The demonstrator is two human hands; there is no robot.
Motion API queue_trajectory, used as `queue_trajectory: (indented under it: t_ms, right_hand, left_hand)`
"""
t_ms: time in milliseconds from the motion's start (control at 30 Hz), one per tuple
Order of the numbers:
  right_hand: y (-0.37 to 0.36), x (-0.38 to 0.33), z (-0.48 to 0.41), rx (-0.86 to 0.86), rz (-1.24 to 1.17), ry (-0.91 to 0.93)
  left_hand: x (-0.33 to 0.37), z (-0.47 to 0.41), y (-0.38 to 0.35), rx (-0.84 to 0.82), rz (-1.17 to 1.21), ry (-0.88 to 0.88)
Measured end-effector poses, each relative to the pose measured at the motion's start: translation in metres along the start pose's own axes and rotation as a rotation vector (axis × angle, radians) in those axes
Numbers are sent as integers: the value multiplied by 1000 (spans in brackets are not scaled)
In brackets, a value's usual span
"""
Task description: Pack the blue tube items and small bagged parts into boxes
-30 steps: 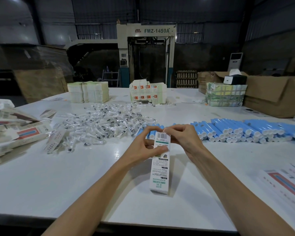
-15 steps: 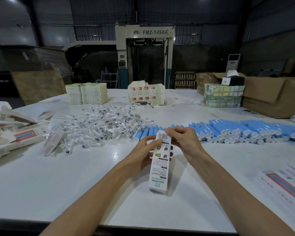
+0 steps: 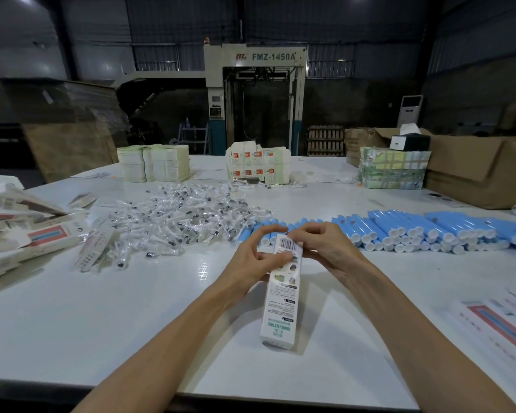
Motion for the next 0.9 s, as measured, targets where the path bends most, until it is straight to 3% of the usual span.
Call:
queue_trajectory:
  t_ms: [267,633,900]
  right_hand:
    - [-8,4,1,-134,-13,86]
    - [-8,5,1,-5,69,201]
    - [-9,23,1,122,73,126]
  left_hand:
    - [2,2,12,112,81,-2]
    - [-1,1,12,121,86,-10]
    - [-1,-1,14,210,170,-9]
Point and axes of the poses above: each hand's wrist, its own z-axis away from the middle knuckle, its own y-axis out of the back of the hand, x = y × z, the point moved 7 cm from there along -z, towards the middle knuckle, and after that the axes turned 13 degrees about -z, right-handed, at the moved point
